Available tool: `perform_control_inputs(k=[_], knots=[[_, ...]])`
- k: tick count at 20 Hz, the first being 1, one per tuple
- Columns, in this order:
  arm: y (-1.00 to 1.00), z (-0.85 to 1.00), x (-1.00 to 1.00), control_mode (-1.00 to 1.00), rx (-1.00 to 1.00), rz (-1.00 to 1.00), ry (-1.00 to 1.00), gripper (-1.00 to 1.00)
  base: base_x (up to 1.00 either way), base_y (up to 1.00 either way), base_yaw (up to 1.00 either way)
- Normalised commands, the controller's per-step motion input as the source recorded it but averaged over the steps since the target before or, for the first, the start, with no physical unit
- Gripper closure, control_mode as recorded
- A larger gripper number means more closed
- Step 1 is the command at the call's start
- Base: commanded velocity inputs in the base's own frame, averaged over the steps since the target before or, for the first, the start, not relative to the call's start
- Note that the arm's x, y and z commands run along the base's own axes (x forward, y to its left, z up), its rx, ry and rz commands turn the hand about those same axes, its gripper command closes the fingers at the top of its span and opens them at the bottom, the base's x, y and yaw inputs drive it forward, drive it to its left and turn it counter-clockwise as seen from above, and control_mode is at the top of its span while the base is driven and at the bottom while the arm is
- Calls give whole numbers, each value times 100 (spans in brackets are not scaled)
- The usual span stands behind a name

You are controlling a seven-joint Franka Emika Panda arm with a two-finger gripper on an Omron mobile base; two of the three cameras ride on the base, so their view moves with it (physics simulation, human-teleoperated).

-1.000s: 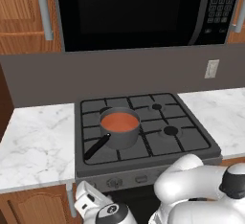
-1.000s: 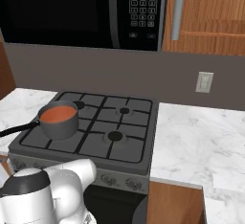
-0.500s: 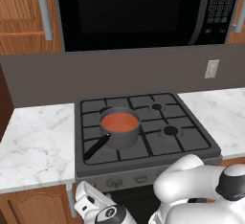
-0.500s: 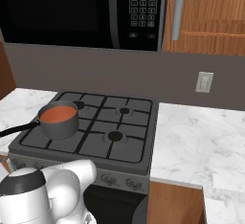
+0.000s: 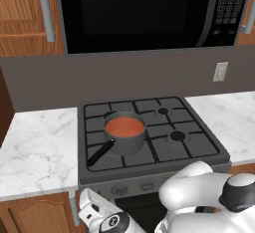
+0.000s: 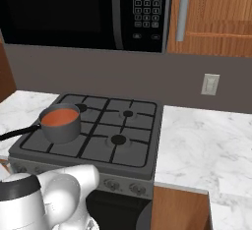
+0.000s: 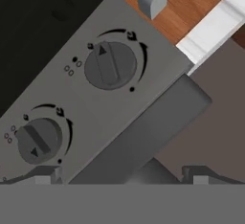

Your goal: Wait until the marinara sauce is simmered to a deep red color and then turn off the stove.

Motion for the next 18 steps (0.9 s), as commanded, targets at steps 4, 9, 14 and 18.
perform_control_inputs(k=[4, 9, 14, 18], knots=[[10, -10, 7, -100, 0, 3, -3, -100, 0, 0, 0], [13, -11, 0, -100, 0, 4, -1, -100, 0, 0, 0], [13, -9, 0, -100, 0, 3, -2, -100, 0, 0, 0], [2, -4, 0, -100, 0, 1, -4, -100, 0, 0, 0]])
